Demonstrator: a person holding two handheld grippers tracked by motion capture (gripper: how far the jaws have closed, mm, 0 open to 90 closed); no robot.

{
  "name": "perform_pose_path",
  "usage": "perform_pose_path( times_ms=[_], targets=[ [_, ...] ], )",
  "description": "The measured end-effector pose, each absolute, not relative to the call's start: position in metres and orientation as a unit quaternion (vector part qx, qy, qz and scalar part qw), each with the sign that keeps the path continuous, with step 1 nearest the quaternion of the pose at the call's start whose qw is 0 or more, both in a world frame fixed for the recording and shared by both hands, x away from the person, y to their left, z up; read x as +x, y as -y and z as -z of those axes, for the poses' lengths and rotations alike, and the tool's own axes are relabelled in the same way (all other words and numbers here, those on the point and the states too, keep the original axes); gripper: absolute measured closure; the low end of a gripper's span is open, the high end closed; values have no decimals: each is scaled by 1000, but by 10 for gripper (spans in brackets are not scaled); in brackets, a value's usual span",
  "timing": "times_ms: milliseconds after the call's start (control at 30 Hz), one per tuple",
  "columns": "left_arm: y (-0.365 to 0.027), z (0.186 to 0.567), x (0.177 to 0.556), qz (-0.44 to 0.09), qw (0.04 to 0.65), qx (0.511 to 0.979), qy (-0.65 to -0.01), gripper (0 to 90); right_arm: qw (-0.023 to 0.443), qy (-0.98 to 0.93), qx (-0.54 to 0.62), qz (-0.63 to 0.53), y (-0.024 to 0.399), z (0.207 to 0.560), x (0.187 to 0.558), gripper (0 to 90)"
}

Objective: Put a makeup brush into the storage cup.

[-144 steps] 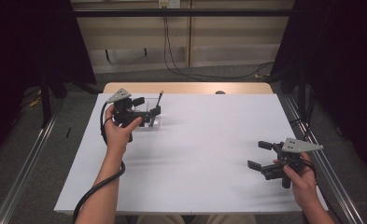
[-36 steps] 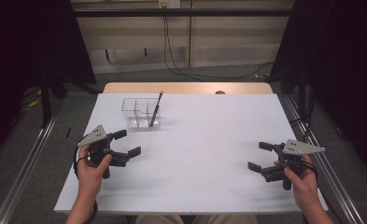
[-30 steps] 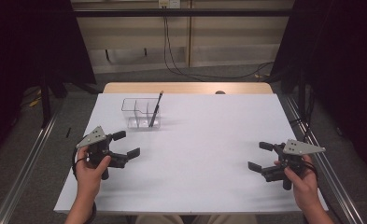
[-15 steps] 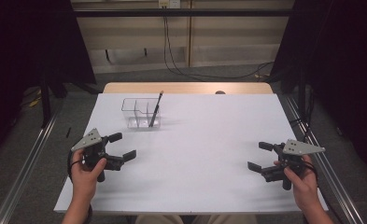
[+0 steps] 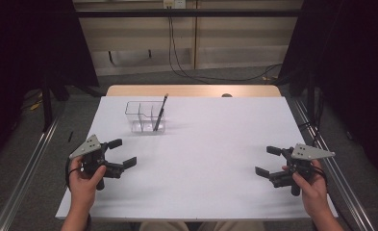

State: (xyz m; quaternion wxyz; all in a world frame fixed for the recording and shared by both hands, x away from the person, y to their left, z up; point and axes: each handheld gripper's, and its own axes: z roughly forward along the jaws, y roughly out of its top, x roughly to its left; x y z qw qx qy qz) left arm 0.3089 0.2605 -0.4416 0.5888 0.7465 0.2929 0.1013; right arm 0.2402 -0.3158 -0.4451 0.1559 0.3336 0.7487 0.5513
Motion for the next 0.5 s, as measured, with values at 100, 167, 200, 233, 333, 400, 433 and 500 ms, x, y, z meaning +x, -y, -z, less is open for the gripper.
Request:
perform_pose_path(
  times_ms=[100,167,200,233,333,400,433,500],
  targets=[
    [-263,442,307,-102,587,747,-294,6,156,-749,334,-551,316,445,240,53],
    [-265,442,306,-104,586,747,-296,6,156,-749,333,-551,316,445,240,53],
    [-267,442,306,-105,586,748,-295,6,156,-749,333,-551,315,445,240,53],
    [-268,443,305,-104,586,747,-297,6,156,-749,333,-551,315,445,240,53],
    [-270,443,304,-106,585,747,-298,6,156,-749,333,-551,315,445,240,53],
    [-271,443,303,-108,584,747,-298,6,156,-749,332,-551,315,445,240,53],
    [-272,443,303,-107,584,747,-300,6,156,-749,332,-552,315,445,240,53],
    [-274,444,303,-109,584,747,-300,6,156,-749,332,-552,315,445,240,53]
  ],
)
